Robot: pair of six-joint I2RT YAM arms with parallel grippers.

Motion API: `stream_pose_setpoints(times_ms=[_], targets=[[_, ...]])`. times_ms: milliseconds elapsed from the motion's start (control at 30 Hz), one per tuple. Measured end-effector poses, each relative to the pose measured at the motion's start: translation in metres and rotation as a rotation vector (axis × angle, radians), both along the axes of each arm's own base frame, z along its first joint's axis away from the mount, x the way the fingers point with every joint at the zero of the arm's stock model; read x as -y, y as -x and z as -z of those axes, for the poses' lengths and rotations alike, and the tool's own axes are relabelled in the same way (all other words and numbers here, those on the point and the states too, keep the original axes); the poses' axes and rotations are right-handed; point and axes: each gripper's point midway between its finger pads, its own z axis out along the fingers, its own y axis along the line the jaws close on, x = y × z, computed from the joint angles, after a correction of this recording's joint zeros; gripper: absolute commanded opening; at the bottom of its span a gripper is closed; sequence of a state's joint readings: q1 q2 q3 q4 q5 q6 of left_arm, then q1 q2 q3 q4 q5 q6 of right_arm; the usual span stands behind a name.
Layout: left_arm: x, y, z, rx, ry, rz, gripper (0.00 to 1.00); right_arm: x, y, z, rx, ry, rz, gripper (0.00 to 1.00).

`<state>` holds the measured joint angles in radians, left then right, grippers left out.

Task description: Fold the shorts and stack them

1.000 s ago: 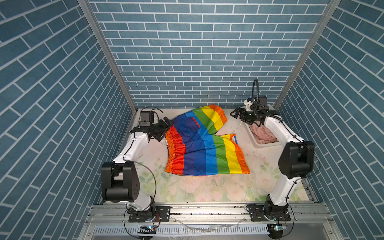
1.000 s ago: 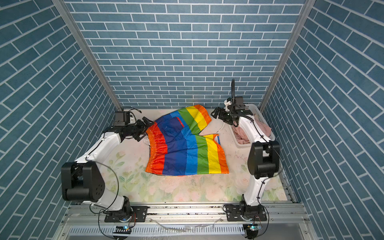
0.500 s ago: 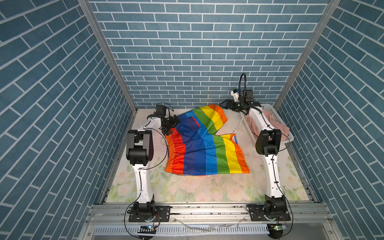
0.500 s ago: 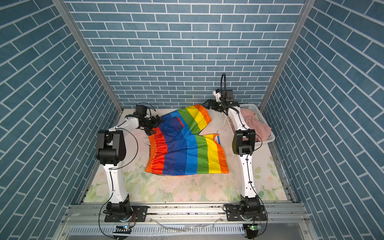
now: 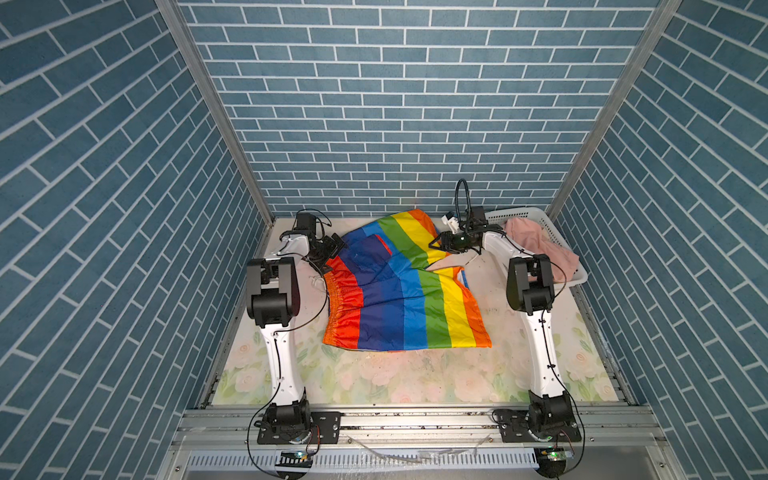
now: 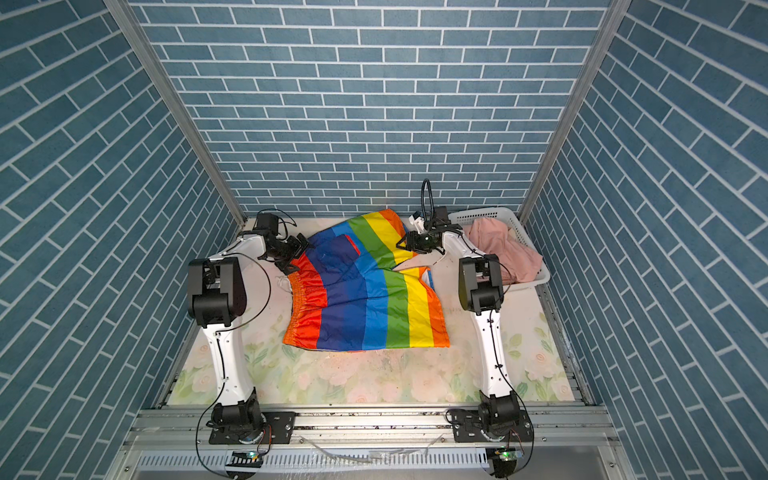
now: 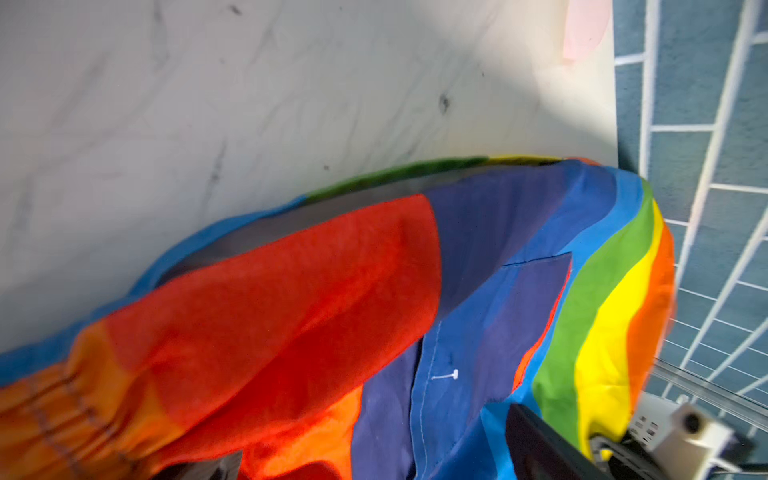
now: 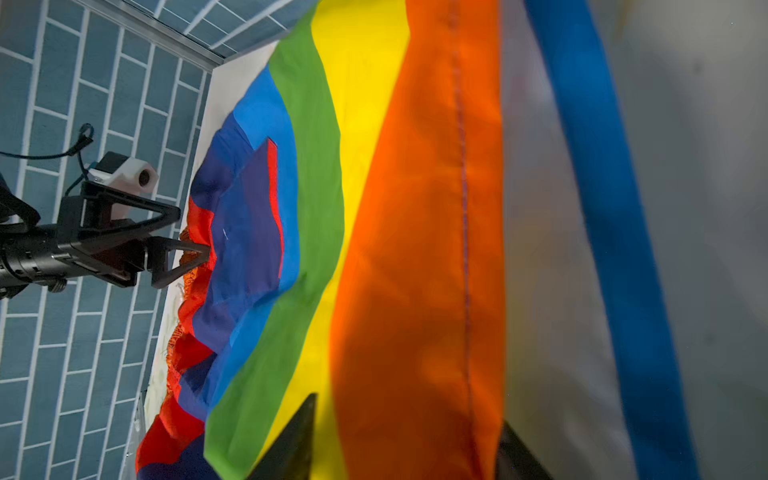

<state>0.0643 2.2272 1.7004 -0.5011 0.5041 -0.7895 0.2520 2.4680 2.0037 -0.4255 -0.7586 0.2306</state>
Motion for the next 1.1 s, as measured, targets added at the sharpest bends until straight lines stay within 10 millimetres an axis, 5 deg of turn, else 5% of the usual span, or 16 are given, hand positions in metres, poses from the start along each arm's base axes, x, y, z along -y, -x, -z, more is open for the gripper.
stream_pose_setpoints(times_ms=[167,400,600,700,833,967,1100], targets=[[0.001,0.004,-0.001,0.029,-0.002,0.022,1.00,0.024,0.034,-0.012,-0.007,0.024,0.027,0.14],[0.019,0.024,0.001,0.024,-0.065,0.123,1.00,0.063,0.075,-0.035,0.026,0.079,0.094,0.08],[0.069,0.053,0.004,-0.021,-0.155,0.303,1.00,0.087,0.115,-0.015,-0.044,0.183,0.160,0.49],[0.087,0.070,0.001,-0.053,-0.180,0.359,1.00,0.093,0.108,-0.017,-0.046,0.221,0.206,0.69],[0.101,0.082,-0.025,-0.028,-0.180,0.383,1.00,0.090,0.068,-0.036,0.010,0.207,0.278,0.82],[0.126,0.095,-0.049,0.019,-0.149,0.411,1.00,0.081,0.033,-0.032,0.019,0.165,0.326,0.85],[0.151,0.125,-0.043,-0.006,-0.109,0.452,1.00,0.072,0.013,-0.005,-0.030,0.152,0.352,0.84]])
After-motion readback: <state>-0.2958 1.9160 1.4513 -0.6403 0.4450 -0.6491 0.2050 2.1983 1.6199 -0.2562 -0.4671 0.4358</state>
